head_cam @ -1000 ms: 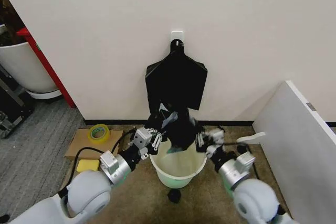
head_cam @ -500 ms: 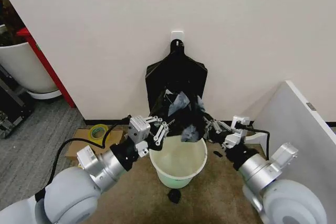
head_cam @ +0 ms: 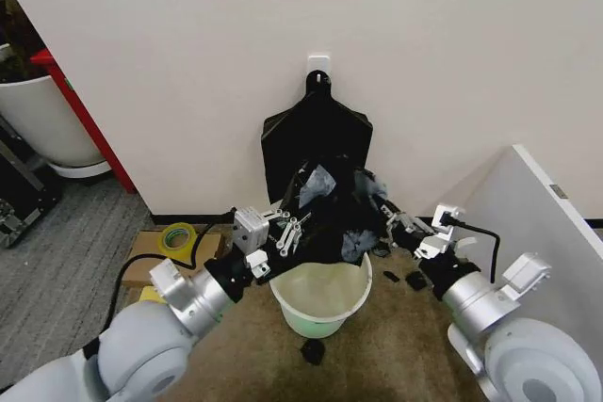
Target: Place the garbage bag over the trash bin.
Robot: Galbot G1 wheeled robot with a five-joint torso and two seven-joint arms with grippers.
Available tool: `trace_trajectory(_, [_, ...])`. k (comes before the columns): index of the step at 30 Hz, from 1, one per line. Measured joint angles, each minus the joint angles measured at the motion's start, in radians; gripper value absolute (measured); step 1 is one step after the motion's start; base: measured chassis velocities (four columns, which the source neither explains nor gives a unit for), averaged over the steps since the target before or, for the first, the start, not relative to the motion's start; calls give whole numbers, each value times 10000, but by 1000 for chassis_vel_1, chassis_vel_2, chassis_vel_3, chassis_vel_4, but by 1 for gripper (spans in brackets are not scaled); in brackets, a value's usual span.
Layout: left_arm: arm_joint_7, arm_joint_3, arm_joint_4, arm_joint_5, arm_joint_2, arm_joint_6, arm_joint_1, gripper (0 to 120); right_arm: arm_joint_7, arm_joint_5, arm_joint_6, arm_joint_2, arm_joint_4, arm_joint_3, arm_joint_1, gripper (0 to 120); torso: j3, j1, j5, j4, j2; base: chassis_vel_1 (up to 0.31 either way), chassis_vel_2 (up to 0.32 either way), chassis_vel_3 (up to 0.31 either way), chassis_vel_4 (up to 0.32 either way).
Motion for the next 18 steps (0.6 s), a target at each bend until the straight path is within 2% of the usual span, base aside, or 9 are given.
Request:
trace_trajectory(4, [-102,280,597,33,-354,21,18,0,4,-112,5,80,-6,-420,-20,0,0,0,0,1,0,0,0,0,0])
trace_trajectory(7, [-208,579,1456,74,-678,-61,99,0,37,-394,184,535,-215,-832,-35,0,-1,0,-1,-3,0,0,0,0,0])
trace_trajectory(11, [-453,801,2143,642,-997,-98,409,0,232,-585,290,855,-747,-1046,-8,0,1,1,-2,1,-1,0,0,0,0])
trace_trajectory(18, [-695,711,2347,1017,-1163,-148,1019,0,546,-959,327,1226,-1321,-1381,-279,0,0,1,0,-1,0,0,0,0,0])
